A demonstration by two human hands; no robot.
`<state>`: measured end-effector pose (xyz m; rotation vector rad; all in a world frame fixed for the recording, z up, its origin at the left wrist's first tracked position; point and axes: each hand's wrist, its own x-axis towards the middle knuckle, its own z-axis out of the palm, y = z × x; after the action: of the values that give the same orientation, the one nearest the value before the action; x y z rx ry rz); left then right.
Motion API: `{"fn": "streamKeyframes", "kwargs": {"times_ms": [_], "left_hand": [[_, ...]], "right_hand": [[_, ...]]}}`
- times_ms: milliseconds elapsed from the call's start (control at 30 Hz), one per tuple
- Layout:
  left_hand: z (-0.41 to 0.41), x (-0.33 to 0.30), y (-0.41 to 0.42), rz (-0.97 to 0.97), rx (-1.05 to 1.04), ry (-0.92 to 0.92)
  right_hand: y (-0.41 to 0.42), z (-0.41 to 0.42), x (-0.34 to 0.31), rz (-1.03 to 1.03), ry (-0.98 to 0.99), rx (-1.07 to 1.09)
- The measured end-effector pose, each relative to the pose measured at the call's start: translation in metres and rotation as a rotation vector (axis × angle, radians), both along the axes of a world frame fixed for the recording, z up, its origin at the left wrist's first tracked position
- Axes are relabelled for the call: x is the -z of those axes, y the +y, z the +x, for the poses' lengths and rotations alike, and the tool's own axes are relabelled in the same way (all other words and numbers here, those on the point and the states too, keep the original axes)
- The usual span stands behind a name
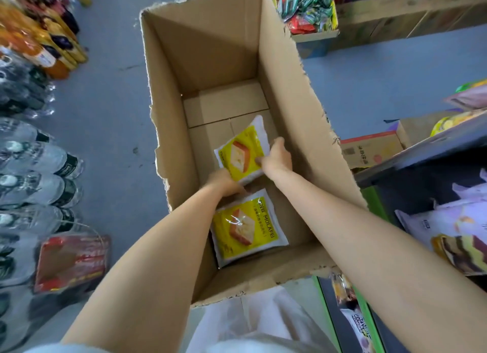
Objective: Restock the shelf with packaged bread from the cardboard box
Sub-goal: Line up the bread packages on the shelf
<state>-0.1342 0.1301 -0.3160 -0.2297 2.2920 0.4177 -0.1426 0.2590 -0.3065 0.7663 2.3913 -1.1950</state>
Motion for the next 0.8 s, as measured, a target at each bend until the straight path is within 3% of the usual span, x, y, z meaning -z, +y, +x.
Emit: {"fn": "streamKeyframes", "kwargs": {"times_ms": [133,333,433,567,700,800], "left_hand": [[0.025,0.004,0.0,-0.075,0.205,-0.271],[0.035,0.006,0.011,-0.058,0.306,-0.154],[0.04,0.0,0.015,0.049,0.315,-0.111],[0.041,-0.041,0.023,0.216,0.134,0.192],[0.052,-0.099,0.017,0.213,-0.087,0.418],[0.068,-0.137,0.008,0.329,-0.292,0.528]], "right_hand": [[0.001,0.003,-0.034,0.431,0.313,-0.362],[0.018,0.023,-0.063,0.468,0.386,-0.486],[0.021,0.039,-0.086,0.543,0.472,-0.507],[0.022,0.056,-0.118,0.551,0.62,-0.325],[0.023,0.076,-0.152,0.276,0.756,0.07],[0.03,0.112,-0.18,0.116,0.833,0.338]]}}
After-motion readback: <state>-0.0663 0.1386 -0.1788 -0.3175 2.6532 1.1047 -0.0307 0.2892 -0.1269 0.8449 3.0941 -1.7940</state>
